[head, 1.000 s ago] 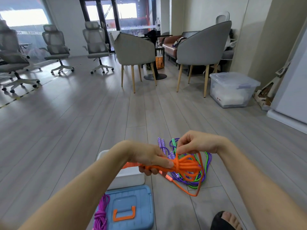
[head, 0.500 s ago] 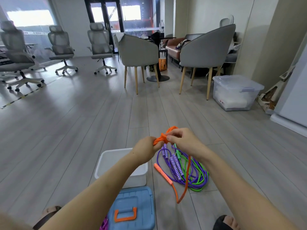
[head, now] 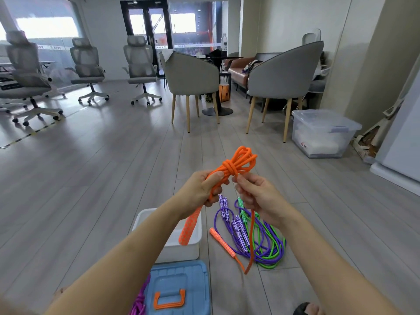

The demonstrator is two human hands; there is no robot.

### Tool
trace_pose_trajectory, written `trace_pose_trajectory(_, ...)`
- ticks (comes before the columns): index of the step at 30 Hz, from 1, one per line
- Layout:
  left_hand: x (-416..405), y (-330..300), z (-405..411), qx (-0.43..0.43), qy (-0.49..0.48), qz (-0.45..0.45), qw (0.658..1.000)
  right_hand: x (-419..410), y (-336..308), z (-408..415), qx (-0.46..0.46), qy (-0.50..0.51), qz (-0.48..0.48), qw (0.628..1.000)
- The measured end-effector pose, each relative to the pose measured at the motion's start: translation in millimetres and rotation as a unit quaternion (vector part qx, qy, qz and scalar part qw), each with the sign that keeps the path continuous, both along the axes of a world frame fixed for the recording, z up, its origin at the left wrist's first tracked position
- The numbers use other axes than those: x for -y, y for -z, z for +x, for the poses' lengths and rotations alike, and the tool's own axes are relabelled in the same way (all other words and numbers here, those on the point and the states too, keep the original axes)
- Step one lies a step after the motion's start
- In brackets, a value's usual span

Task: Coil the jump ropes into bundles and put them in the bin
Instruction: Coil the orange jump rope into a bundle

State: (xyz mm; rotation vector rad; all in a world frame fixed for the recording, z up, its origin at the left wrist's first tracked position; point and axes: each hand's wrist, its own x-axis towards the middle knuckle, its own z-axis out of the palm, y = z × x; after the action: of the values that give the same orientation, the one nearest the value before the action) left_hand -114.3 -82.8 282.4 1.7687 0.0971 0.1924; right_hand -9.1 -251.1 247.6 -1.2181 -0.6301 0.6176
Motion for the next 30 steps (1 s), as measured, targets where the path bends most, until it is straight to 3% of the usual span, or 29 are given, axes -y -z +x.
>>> trace_pose_trajectory(3,-5.8,-15.1,-7.5,-0.013,0.092,-0.055,0.994,9.4,8.9,8.5,-0.016,-0.102,-0.046,0.994)
trace_pose_trajectory(5,-8.6,-25.8,-12.6,-0.063,0.176,-0.035,0.982,17.3,19.9,21.1,-0.004,-0.138,-0.077,0.987)
trace_pose_trajectory(7,-4.1,-34.3,-16.4,-0.136,0.250,0.046,0.958,28.4,21.6,32.9,0.075,-0.139,-0.146,0.977)
trace_pose_trajectory(10,12.0,-33.8,-16.7,-0.244,0.299,0.213,0.898,37.9,7.8,38.7,0.165,-0.191,-0.261,0.932)
trace_pose_trajectory(13,23.4,-10.3,-10.5,-0.252,0.268,0.396,0.841,27.5,2.0,30.0,0.254,-0.140,-0.339,0.895)
trace_pose_trajectory(16,17.4,24.7,-3.7,-0.206,0.134,0.497,0.832,8.4,12.2,24.3,0.330,-0.011,-0.357,0.874)
trace_pose_trajectory(18,6.5,43.0,1.7,-0.180,0.011,0.511,0.840,-2.8,12.8,17.6,0.348,0.037,-0.343,0.872)
trace_pose_trajectory(22,-3.8,48.9,11.3,-0.127,-0.119,0.384,0.907,-14.5,4.8,2.5,0.338,0.093,-0.274,0.896)
trace_pose_trajectory(25,-4.3,27.7,12.2,-0.075,-0.172,0.128,0.974,-13.7,2.1,0.6,0.265,0.087,-0.199,0.939)
trace_pose_trajectory(27,-0.7,9.6,8.6,-0.058,-0.152,-0.008,0.987,-10.0,4.9,2.7,0.183,0.042,-0.149,0.971)
trace_pose_trajectory(30,2.3,-11.8,2.5,-0.054,-0.047,-0.111,0.991,-0.5,9.6,9.9,0.095,-0.028,-0.096,0.990)
